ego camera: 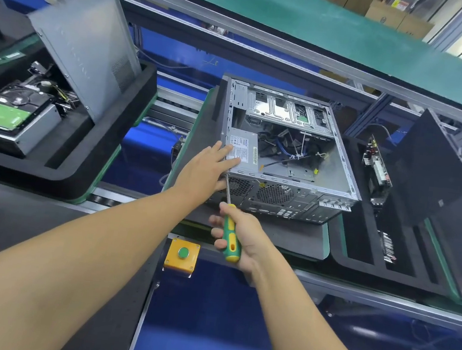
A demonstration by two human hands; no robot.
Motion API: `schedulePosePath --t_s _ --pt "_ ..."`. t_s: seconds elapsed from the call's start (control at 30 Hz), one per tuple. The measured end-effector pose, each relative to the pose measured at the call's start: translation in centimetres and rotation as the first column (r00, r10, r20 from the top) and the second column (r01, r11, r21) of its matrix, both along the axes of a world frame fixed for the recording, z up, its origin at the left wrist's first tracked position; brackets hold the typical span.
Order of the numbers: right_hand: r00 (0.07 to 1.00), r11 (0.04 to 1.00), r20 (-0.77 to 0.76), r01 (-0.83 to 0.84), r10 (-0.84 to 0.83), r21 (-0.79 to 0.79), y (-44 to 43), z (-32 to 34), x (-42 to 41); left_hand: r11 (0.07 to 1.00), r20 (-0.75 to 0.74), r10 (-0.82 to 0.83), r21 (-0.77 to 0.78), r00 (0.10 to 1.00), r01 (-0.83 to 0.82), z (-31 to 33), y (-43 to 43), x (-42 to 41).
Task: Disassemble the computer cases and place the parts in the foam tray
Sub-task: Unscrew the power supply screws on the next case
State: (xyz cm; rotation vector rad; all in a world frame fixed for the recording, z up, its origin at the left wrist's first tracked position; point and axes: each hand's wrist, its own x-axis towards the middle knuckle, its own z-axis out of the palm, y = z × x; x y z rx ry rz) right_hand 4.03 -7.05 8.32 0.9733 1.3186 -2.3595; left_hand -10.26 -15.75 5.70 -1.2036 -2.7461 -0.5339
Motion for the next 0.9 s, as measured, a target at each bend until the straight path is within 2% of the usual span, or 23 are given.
schedulePosePath --t_s 0.07,0.13,0.23,0.33,0.4,0.5,0.57,0.6,0.77,0.9 --pt "1.000 0.998 -0.001 -0.010 0.010 -0.055 0.5 0.6 -0.1 1.000 -0.004 0.003 0.004 1.000 -0.003 0.0 0.0 0.0" --pt "0.999 0.999 -0.041 -0.007 0.006 -0.035 0.8 0.6 0.0 1.000 -0.001 0.003 0.008 1.000 -0.003 0.0 0.0 0.0" --pt "0.993 0.995 -0.119 0.004 0.008 0.101 0.2 0.0 0.1 1.000 0.000 0.002 0.000 1.000 -0.002 -0.1 0.1 0.0" --pt "0.995 0.978 -0.101 0.003 0.019 0.211 -0.7 -0.6 0.0 1.000 -0.021 0.010 -0.014 1.000 -0.011 -0.1 0.0 0.0" --pt "0.995 0.974 -0.102 0.002 0.022 0.228 -0.8 -0.6 0.0 1.000 -0.027 0.011 -0.016 1.000 -0.012 -0.1 0.1 0.0" --pt "0.997 0.997 -0.079 0.012 -0.006 0.075 -0.3 0.0 0.1 1.000 -0.018 0.011 -0.010 1.000 -0.011 -0.1 0.2 0.1" --pt "0.999 0.996 -0.037 -0.028 0.025 -0.080 0.1 0.9 -0.1 1.000 -0.010 0.020 0.000 1.000 -0.020 -0.1 0.3 0.2" --pt "0.998 0.993 -0.037 -0.055 0.052 -0.102 0.2 1.3 -0.2 1.000 -0.005 0.022 0.000 1.000 -0.022 -0.1 0.3 0.2" --pt "0.991 0.994 -0.105 -0.069 0.077 0.083 -0.4 1.3 -0.2 0.999 -0.029 0.027 -0.037 0.999 -0.028 -0.2 0.3 0.1" --pt "0.990 0.985 -0.109 -0.068 0.086 0.157 -1.2 0.5 -0.2 0.994 -0.096 -0.024 -0.110 0.995 0.014 -0.2 -0.2 -0.5"
